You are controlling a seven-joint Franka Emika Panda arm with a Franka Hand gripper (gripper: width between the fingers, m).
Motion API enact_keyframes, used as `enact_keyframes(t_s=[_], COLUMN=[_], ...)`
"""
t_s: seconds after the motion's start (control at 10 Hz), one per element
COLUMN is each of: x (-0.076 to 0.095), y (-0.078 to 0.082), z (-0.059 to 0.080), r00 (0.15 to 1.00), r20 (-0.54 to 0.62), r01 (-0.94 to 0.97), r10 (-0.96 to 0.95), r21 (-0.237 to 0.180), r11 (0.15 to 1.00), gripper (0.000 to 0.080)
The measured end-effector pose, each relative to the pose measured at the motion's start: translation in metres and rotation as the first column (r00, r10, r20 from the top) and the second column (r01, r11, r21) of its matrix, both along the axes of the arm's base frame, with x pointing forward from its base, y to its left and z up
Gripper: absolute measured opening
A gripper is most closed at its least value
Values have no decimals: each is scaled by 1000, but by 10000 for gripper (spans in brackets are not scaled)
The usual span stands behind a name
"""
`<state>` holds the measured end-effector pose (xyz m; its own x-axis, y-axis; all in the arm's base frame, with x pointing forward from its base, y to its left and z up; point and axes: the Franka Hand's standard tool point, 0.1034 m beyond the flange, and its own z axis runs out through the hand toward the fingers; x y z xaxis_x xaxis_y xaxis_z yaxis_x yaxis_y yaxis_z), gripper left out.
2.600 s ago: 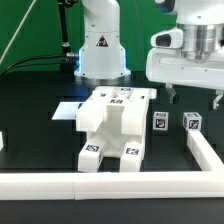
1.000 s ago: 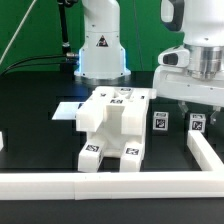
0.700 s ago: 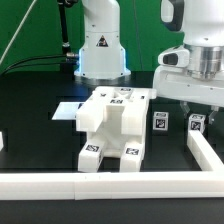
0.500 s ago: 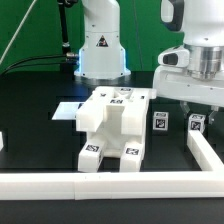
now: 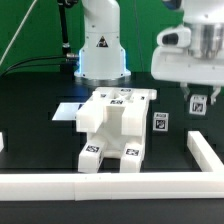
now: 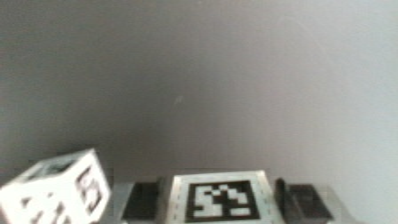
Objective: Assemble chair
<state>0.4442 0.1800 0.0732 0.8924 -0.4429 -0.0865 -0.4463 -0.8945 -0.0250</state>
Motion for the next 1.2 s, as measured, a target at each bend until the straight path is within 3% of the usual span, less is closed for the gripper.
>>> enact_keyframes(t_s=[0.3, 0.4, 0.7, 0.8, 1.0, 1.1, 1.2], x=[16, 26, 27, 36, 65, 80, 78], y=[-37, -44, -44, -62, -84, -92, -88], z=[71, 74, 67, 59, 71, 74, 72], r00=[999, 1000, 1000, 994, 963, 929, 940], r20=[-7, -22, -23, -21, 20, 71, 62], r01=[-48, -9, -12, -111, -268, -363, -335], r10=[49, 11, 13, 111, 268, 363, 335], r21=[45, 75, 67, 24, 5, -14, -11], r11=[998, 997, 998, 994, 963, 932, 942], gripper=[284, 284, 284, 284, 284, 284, 284])
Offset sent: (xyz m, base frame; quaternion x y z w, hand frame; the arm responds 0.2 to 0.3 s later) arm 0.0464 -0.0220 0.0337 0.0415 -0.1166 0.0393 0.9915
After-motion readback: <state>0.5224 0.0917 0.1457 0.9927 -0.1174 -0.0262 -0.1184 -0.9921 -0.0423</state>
